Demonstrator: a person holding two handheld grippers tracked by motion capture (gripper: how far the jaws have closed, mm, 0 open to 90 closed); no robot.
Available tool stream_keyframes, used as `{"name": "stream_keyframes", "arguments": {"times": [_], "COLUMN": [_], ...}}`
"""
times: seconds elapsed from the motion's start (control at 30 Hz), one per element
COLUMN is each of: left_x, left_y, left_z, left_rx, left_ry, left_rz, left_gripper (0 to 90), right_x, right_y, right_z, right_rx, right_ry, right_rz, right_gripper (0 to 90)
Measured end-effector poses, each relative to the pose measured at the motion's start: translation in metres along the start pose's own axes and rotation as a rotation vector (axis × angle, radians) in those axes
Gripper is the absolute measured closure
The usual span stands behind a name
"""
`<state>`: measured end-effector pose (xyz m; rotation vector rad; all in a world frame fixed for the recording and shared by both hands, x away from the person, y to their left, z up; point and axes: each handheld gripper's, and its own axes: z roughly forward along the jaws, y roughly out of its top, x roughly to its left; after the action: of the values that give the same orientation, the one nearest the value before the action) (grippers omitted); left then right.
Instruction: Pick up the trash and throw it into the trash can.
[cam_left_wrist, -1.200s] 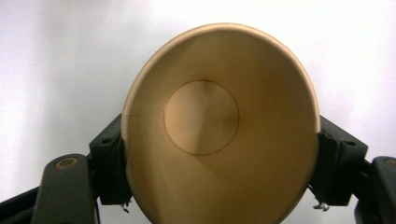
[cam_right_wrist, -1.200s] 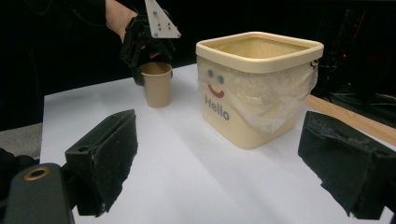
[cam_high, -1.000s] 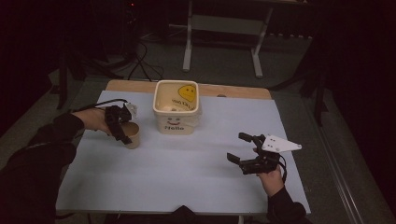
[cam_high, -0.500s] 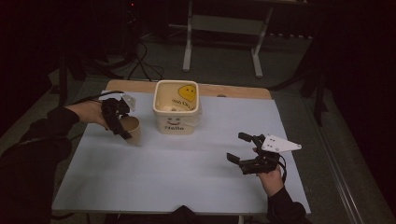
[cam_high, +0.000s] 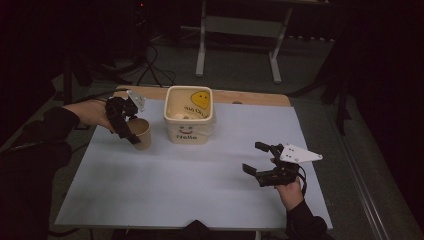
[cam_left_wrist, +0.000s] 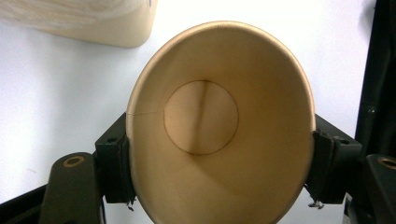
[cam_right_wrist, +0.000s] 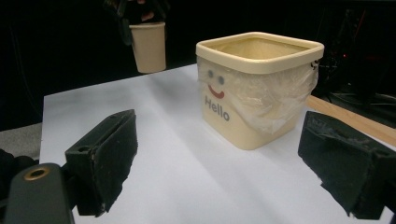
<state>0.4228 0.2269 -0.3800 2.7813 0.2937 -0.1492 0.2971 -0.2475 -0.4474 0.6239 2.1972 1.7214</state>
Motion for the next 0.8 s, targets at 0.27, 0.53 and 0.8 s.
{"name": "stream_keyframes", "arguments": {"times": [0.27, 0.53, 0.8], "left_x": [-0.004, -0.007, -0.01], "left_y": [0.011, 0.027, 0.039], "left_z": [-0.015, -0.03, -0.039], "left_rx": [-0.009, -0.024, -0.023], "left_ry": [0.001, -0.004, 0.005], "left_rz": [0.009, 0.022, 0.041], "left_gripper": [28.2, 28.3, 28.3], "right_x": [0.0, 0.0, 0.0], "right_y": [0.0, 0.0, 0.0], "right_z": [0.0, 0.0, 0.0], "right_rx": [0.001, 0.001, 0.001], "right_ry": [0.0, 0.0, 0.0], "right_rz": [0.003, 0.003, 0.002], "right_gripper": [11.6, 11.6, 11.6]}}
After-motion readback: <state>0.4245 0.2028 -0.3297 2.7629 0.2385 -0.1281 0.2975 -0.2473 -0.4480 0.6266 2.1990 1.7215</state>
